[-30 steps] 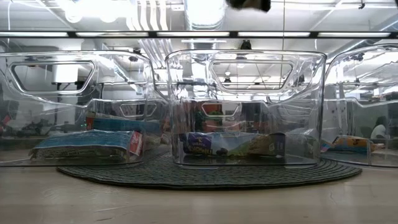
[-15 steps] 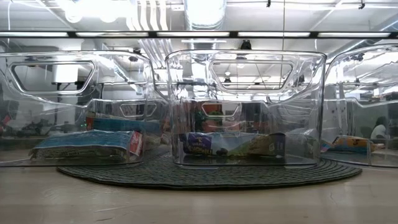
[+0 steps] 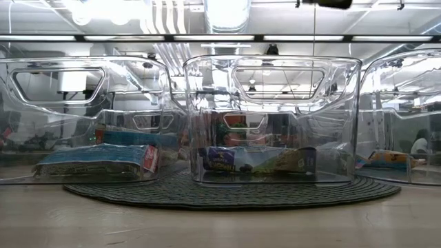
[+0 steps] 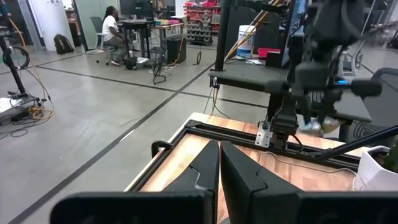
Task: Pick and place Granola Bars by type
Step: Put the yellow granola bar into the right transparent bin
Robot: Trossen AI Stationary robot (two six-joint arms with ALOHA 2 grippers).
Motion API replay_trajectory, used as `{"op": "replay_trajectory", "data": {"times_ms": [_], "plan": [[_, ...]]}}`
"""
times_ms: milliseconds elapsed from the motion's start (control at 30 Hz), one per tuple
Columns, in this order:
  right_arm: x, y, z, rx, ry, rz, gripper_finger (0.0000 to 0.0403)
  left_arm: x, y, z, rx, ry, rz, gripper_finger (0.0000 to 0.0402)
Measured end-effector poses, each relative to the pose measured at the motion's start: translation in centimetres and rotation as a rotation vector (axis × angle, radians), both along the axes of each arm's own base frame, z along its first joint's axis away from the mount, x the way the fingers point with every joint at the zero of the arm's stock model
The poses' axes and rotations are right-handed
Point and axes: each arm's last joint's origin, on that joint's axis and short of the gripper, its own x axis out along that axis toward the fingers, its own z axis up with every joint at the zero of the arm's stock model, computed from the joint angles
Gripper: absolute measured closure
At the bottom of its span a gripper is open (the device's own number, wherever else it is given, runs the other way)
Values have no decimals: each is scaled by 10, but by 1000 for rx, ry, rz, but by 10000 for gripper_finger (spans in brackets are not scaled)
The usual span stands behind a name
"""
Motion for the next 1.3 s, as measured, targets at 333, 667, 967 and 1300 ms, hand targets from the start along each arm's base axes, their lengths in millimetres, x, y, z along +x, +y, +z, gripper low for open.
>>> {"op": "replay_trajectory", "data": {"times_ms": [333, 667, 967, 1300], "plan": [[-12, 11, -71, 20, 117, -13, 347, 0, 0, -1, -1, 7, 0, 401], [-11, 19, -118, 10, 157, 37, 347, 0, 0, -1, 4, 11, 10, 401], [-10, 19, -140, 27, 156, 40, 347, 0, 0, -1, 4, 15, 11, 401], [-6, 28, -137, 112, 101, 118, 319, 0, 0, -1, 5, 15, 15, 401]]}}
